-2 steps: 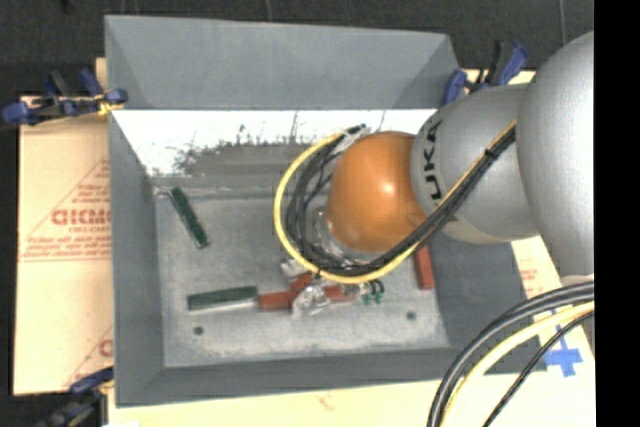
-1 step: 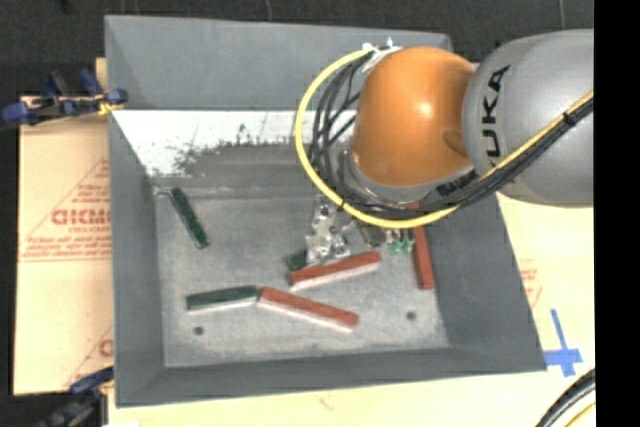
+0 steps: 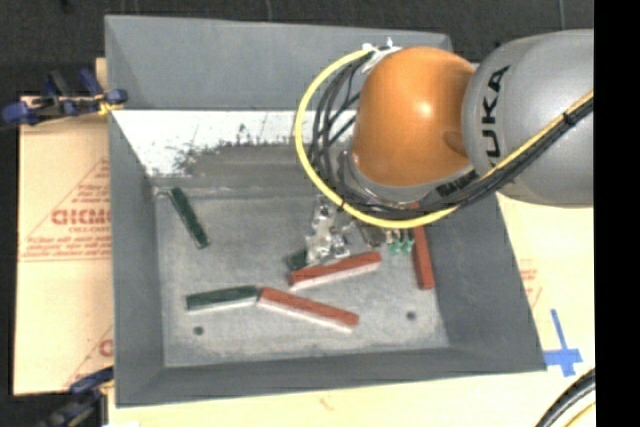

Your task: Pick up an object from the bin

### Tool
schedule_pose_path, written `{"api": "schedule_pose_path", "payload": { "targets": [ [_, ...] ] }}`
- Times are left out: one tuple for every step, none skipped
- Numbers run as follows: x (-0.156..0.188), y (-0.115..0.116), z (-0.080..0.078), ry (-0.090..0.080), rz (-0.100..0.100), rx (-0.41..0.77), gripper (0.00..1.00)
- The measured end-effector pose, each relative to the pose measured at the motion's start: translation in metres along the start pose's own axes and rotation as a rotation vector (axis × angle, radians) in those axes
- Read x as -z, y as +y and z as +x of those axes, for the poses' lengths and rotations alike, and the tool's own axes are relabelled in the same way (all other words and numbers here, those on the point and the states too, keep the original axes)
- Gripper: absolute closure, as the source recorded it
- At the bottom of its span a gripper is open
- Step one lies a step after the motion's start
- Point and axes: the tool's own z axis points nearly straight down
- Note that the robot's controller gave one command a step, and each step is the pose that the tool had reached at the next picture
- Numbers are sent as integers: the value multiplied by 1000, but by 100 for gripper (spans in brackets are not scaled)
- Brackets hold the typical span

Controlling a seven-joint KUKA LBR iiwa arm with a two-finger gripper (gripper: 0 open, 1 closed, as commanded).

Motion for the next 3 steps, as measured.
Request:
{"api": "schedule_pose_path", "payload": {
  "targets": [
    [-73, 6, -9, 2, -1, -65, 0],
    [-73, 6, -9, 0, 0, -66, 0],
    [-130, 21, 12, 4, -1, -164, 100]
  ]
}}
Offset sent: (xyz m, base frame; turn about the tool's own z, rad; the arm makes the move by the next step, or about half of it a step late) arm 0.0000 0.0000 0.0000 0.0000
